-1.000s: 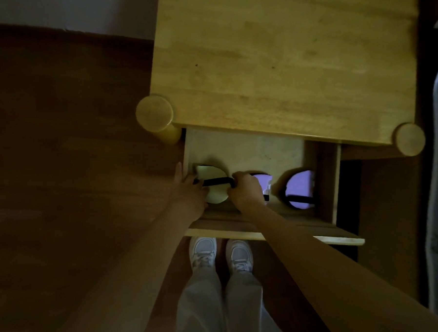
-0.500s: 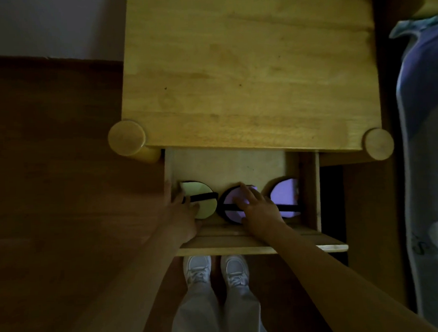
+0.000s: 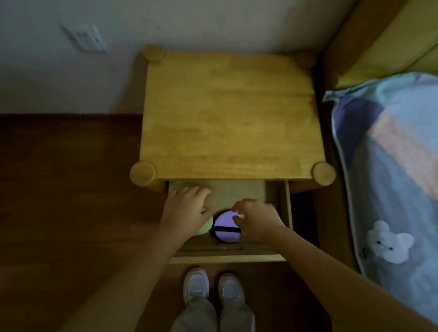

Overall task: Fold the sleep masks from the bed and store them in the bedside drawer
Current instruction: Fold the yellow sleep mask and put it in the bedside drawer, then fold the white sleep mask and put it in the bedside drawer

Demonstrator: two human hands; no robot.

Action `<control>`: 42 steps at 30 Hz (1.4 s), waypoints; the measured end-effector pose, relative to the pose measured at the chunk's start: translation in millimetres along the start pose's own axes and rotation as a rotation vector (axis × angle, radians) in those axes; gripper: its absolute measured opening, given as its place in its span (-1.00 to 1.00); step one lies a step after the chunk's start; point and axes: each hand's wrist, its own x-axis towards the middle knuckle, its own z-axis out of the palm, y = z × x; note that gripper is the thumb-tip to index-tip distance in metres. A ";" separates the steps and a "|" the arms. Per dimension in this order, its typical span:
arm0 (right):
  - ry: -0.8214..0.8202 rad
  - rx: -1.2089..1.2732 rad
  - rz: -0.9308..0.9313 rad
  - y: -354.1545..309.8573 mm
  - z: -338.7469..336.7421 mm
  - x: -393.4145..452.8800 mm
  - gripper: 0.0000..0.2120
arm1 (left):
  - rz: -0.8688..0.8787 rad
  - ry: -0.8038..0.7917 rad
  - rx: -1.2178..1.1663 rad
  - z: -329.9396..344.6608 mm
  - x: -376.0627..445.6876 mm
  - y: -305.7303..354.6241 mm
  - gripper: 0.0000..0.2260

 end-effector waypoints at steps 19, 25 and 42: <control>0.831 -0.072 -0.321 -106.4 -409.5 -314.3 -0.35 | 0.242 0.714 0.068 -463.2 -152.1 153.6 -0.25; 1.020 -0.118 -0.301 -142.0 -454.7 -416.3 -0.30 | 0.407 0.841 0.125 -548.8 -218.3 183.5 -0.20; 1.332 -0.326 0.384 -207.7 -352.6 -647.5 -0.28 | 1.102 0.916 0.196 -594.9 -338.9 276.7 -0.17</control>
